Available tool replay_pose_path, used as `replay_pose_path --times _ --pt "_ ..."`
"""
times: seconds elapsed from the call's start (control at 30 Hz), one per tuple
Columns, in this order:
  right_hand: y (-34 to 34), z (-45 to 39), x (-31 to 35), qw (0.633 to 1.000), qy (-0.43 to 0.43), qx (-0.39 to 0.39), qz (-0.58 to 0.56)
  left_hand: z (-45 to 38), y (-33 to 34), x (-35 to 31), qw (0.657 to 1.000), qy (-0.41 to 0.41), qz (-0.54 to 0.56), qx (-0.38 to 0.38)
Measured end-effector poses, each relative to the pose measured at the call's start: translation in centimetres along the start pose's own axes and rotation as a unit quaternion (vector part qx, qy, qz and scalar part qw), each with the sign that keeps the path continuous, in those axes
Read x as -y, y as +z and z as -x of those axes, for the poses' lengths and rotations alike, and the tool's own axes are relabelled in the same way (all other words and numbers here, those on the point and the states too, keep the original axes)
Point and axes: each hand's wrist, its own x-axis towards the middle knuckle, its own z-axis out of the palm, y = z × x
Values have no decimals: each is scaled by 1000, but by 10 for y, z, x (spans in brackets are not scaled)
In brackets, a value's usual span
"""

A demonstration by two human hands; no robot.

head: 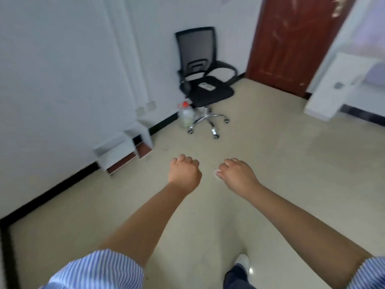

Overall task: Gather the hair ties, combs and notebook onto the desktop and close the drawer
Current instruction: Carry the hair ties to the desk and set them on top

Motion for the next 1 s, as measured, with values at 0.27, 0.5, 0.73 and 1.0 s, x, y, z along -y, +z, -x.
replay_pose_path --times 0.27,0.5,0.73,1.0 --pt "22 -47 -242 993 112 2 20 -234 3 -172 987 160 -19 -9" --pt "41 -93 -438 977 208 29 -41 -419 7 -290 970 235 -64 16" --pt "90 -192 -665 962 272 12 -31 -641 17 -397 945 317 -78 1" --pt "115 -237 -912 915 399 -15 -61 -872 14 -564 928 371 -19 -8"
